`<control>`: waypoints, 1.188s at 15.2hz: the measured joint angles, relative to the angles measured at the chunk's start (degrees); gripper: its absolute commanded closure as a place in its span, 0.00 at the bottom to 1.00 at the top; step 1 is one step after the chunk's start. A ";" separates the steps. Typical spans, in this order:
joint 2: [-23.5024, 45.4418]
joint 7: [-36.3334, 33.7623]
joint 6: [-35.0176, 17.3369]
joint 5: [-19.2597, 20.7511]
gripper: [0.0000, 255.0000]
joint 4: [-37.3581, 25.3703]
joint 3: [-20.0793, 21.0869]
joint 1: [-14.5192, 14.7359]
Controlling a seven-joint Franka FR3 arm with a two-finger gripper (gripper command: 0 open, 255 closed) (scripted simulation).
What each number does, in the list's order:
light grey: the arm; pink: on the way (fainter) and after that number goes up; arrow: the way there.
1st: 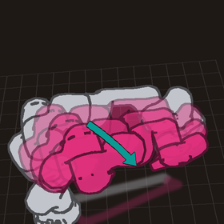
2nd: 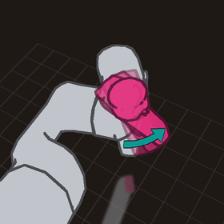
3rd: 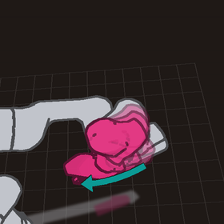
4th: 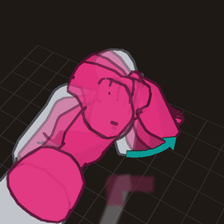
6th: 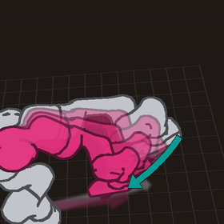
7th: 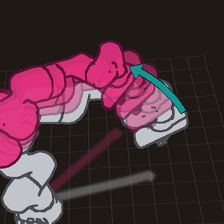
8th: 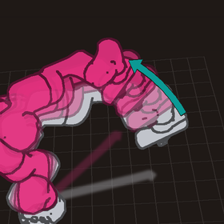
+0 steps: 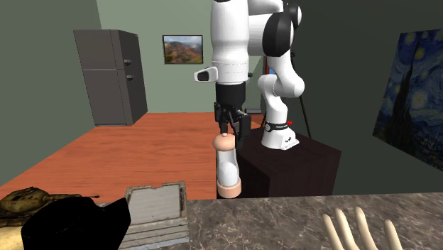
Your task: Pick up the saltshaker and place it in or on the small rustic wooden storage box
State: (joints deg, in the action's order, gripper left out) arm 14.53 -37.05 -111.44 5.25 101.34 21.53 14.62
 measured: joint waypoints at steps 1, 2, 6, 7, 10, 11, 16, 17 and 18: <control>-0.28 0.04 0.81 -0.13 1.00 -0.54 0.05 0.00; -0.43 0.03 1.49 -0.20 1.00 -1.09 0.10 0.04; 1.10 1.99 4.25 0.19 1.00 -5.35 -0.71 -0.92; 1.92 3.15 5.36 0.37 1.00 -7.26 -1.18 -1.53; 4.53 5.71 7.81 1.01 1.00 -12.29 -2.26 -2.75; 5.88 6.73 9.04 1.34 1.00 -14.86 -2.69 -3.18; 12.28 11.00 15.06 2.63 1.00 -27.28 -4.37 -4.61; 14.37 11.78 17.09 3.03 1.00 -31.40 -4.71 -4.59; 17.06 12.63 18.95 3.56 1.00 -35.99 -5.12 -4.49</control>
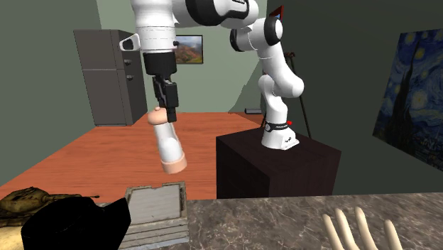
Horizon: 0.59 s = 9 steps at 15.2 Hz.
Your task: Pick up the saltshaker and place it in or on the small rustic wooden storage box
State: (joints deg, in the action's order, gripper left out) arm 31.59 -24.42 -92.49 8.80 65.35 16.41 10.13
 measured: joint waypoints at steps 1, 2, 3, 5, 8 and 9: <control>1.58 1.17 1.63 0.22 1.00 -3.20 -0.37 -0.39; 3.99 2.20 3.83 0.60 1.00 -7.88 -0.77 -0.38; 8.34 3.48 7.21 1.28 1.00 -15.82 -1.35 0.21; 10.48 4.36 8.65 1.51 1.00 -19.29 -1.71 0.09; 9.72 4.38 6.30 1.38 1.00 -16.11 -1.64 -0.52; 9.61 4.33 5.41 1.36 1.00 -15.10 -1.63 -0.66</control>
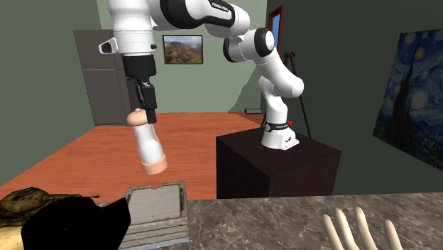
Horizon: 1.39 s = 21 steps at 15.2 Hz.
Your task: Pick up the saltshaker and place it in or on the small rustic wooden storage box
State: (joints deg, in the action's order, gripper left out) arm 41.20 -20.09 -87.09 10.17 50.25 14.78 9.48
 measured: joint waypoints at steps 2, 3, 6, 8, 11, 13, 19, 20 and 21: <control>-0.96 -0.20 -2.25 -0.13 1.00 3.26 0.11 -0.43; -1.32 -0.31 -3.39 -0.18 1.00 4.78 0.13 -0.62; -2.06 -0.39 -6.10 -0.27 1.00 8.26 0.18 -1.14; -2.31 -0.56 -7.88 -0.28 1.00 10.32 0.19 -1.34; -2.26 -0.70 -10.18 -0.23 1.00 12.61 0.16 -1.56; -2.18 -0.81 -11.56 -0.18 1.00 13.91 0.14 -1.67; -2.00 -1.09 -16.14 -0.02 1.00 18.36 0.04 -2.10; -1.92 -1.15 -16.80 0.01 1.00 18.96 0.02 -2.14; -1.60 -1.21 -17.21 0.08 1.00 19.06 -0.02 -2.09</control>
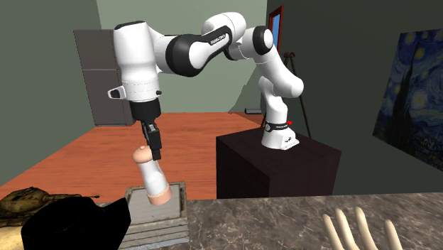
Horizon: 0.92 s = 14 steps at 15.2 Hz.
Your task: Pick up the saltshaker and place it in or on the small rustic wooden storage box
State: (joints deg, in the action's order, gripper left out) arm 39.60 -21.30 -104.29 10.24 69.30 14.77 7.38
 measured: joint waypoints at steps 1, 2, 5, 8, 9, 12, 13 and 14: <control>0.08 0.02 -0.35 0.02 1.00 0.28 -0.02 -0.05; 0.05 -0.01 -0.55 0.03 1.00 0.51 -0.03 -0.07; 0.01 -0.01 -0.73 0.03 1.00 0.70 -0.03 -0.10; 0.01 -0.02 -0.75 0.03 0.00 0.72 -0.03 -0.10; 0.01 -0.02 -0.76 0.03 0.00 0.72 -0.03 -0.10; 0.01 -0.02 -0.76 0.03 0.00 0.71 -0.02 -0.10; 0.01 -0.02 -0.76 0.03 0.00 0.71 -0.02 -0.10; 0.01 -0.02 -0.76 0.03 0.00 0.71 -0.02 -0.10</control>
State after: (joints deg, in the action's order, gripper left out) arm 39.60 -21.31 -105.05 10.27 70.01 14.74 7.28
